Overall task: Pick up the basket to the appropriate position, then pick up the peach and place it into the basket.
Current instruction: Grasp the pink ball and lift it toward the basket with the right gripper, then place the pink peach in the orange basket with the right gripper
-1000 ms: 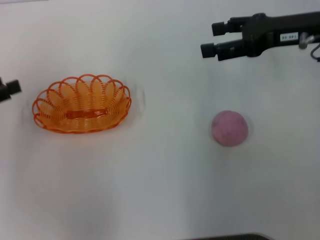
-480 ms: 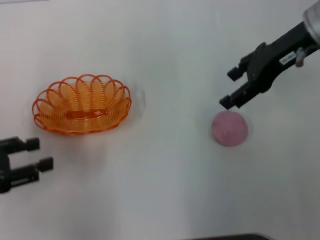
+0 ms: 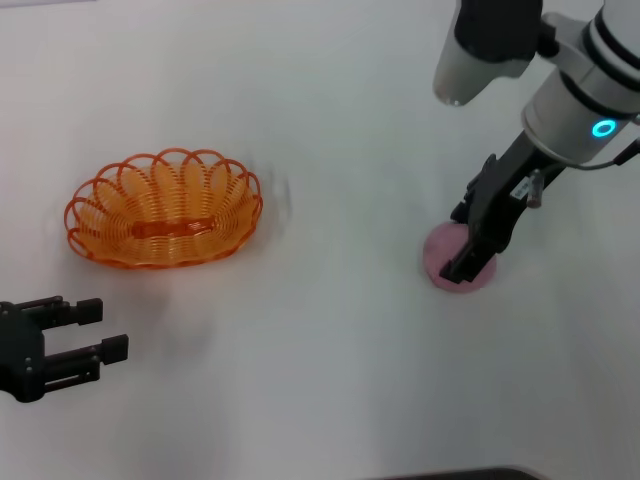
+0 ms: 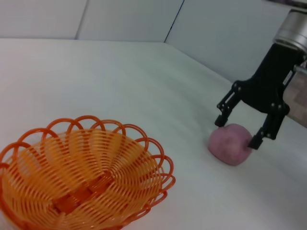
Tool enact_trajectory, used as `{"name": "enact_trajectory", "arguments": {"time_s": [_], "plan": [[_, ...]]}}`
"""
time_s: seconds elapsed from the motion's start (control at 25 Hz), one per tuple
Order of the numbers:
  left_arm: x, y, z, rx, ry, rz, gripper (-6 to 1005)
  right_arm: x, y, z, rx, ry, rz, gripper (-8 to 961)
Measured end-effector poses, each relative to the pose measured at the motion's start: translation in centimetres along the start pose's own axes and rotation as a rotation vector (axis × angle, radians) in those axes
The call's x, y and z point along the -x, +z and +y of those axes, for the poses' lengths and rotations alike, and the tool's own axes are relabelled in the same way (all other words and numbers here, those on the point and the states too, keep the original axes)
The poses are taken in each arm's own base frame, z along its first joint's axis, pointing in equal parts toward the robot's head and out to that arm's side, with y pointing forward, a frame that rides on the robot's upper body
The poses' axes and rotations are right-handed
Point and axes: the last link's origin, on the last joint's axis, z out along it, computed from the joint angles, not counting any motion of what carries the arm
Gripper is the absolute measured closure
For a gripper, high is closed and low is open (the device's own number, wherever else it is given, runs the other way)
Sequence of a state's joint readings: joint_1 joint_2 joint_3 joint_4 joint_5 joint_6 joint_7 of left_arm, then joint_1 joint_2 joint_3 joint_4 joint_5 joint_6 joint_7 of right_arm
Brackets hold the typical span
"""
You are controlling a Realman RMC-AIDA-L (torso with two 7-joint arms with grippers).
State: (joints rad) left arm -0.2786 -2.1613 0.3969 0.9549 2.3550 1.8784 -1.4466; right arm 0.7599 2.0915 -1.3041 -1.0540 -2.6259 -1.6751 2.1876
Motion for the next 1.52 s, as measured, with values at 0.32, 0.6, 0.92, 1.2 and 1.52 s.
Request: {"name": "enact_trajectory", "arguments": {"time_s": [0.32, 0.6, 0.92, 1.2, 1.52], "plan": [[-0.2, 0.1, 0.0, 0.003, -0.002, 0.0, 346, -0.3, 0.4, 0.2, -0.004, -0.012, 0.032, 151], [-0.3, 0.2, 0.0, 0.008, -0.006, 0.0, 346, -0.4, 0.5, 0.2, -0.004, -0.01, 0.032, 490], [-0.3, 0.2, -0.1, 0.005, -0.007, 0.001, 347, 0.5, -0.2, -0.2, -0.022, -0.022, -0.036, 695], [-0.4, 0.2, -0.1, 0.006, -0.013, 0.002, 348, 4.3, -2.0, -0.5, -0.028, -0.13, -0.359, 735], [-0.7, 0.5, -0.2, 0.014, -0.024, 0.003, 348, 9.5, -0.9, 0.3, 0.011, -0.196, -0.81, 810]]}}
